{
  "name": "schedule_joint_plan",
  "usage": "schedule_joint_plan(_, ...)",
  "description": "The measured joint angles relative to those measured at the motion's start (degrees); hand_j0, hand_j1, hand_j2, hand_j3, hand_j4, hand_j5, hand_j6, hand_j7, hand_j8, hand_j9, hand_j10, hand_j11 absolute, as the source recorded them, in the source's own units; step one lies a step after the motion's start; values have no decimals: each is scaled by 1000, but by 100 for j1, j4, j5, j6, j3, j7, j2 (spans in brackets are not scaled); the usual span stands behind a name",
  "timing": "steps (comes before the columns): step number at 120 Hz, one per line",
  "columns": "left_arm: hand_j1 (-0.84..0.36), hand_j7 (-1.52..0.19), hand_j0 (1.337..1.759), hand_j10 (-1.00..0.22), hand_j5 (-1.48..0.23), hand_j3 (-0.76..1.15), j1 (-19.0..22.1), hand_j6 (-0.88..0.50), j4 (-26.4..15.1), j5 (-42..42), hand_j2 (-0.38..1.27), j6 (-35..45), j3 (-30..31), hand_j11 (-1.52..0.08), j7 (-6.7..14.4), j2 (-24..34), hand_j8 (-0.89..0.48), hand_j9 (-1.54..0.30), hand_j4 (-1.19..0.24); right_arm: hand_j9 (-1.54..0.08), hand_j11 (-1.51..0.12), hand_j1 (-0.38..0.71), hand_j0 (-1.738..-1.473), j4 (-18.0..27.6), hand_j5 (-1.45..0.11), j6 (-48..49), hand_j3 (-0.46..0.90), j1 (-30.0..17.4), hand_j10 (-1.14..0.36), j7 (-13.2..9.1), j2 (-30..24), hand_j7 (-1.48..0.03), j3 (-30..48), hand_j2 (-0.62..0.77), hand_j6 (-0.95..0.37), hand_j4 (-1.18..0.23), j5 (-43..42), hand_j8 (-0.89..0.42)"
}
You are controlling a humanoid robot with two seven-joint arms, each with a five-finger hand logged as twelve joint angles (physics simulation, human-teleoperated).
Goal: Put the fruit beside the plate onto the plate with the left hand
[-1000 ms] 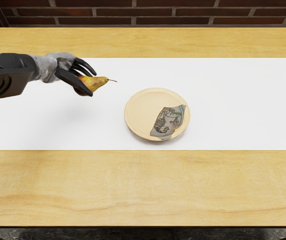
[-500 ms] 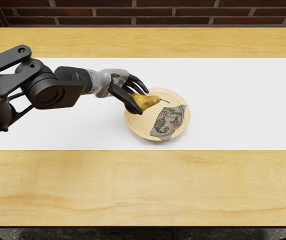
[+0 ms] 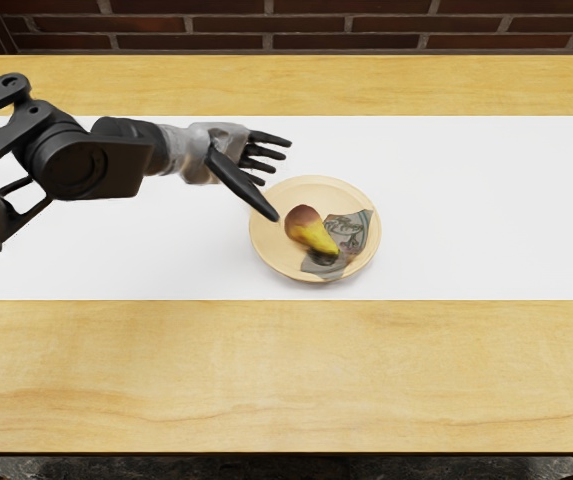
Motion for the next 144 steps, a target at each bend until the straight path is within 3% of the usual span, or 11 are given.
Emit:
schedule_joint_plan(22, 307, -54, 1658, -37, -57, 0, 741, -34, 39, -1000, 25, -1777, -535, -55, 0, 544, -28, -55, -42, 0, 0, -349, -1658, 0, 0, 0, 0, 0, 0, 0, 0, 0, 0, 0, 0, 0, 0, 0)
schedule_joint_plan(40, 329, -26, 1658, -17, -27, 0, 916, -16, 52, -1317, 12, -2579, -985, -27, 0, 1123, -13, -26, -20, 0, 0, -349, -1658, 0, 0, 0, 0, 0, 0, 0, 0, 0, 3, 0, 0, 0, 0, 0)
schedule_joint_plan(79, 345, -5, 1658, -3, -6, 0, 1379, -3, 415, -2064, 3, -2818, -1244, -5, 0, 2225, -2, -5, -4, 0, 0, -349, -1658, 0, 0, 1, 0, 0, 0, 0, 0, 0, 8, 0, 0, 0, 0, 0)
schedule_joint_plan(144, 349, 0, 1658, 1, 0, 0, 1603, 2, 1324, -2388, 0, -2831, -1261, 0, 0, 2934, 2, 0, 1, 0, 0, -349, -1658, 0, 0, 4, 0, 0, 0, 0, 0, 0, 9, 0, 0, 0, 0, 0)
